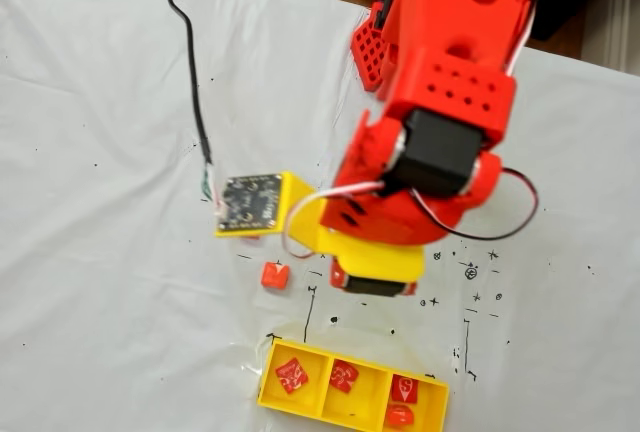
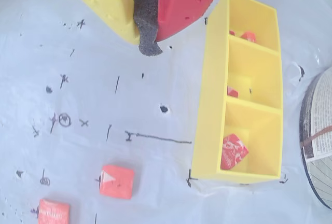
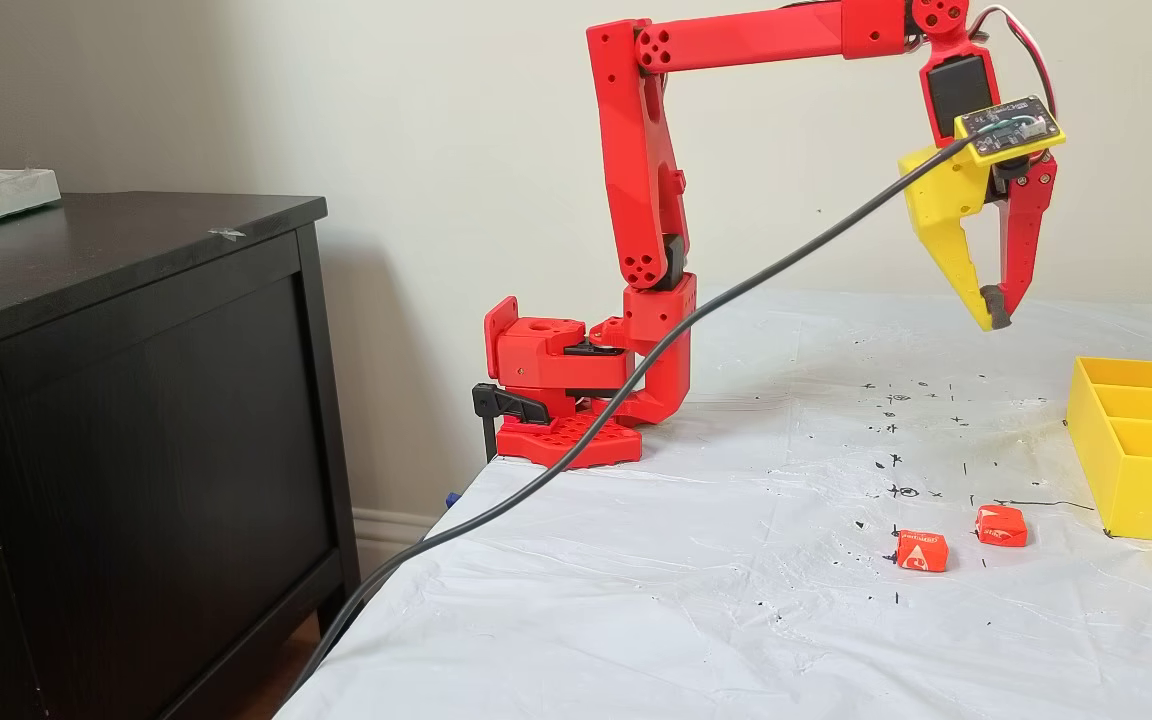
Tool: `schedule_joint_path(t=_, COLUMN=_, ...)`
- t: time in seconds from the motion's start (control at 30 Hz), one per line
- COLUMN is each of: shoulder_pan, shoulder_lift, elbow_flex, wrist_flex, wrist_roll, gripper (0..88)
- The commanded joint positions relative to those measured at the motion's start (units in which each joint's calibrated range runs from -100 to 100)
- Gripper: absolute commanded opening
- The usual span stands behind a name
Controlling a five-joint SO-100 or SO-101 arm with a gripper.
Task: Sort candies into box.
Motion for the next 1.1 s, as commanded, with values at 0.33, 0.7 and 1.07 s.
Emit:
schedule_joint_path(t=0.33, shoulder_pan=12.48, shoulder_lift=6.24, elbow_flex=-0.87, wrist_flex=-1.02, wrist_roll=9.33, gripper=1.3)
schedule_joint_path(t=0.7, shoulder_pan=14.74, shoulder_lift=13.28, elbow_flex=-5.42, wrist_flex=2.01, wrist_roll=10.26, gripper=27.1)
schedule_joint_path(t=1.07, shoulder_pan=15.65, shoulder_lift=18.20, elbow_flex=-6.15, wrist_flex=0.87, wrist_roll=11.62, gripper=29.4)
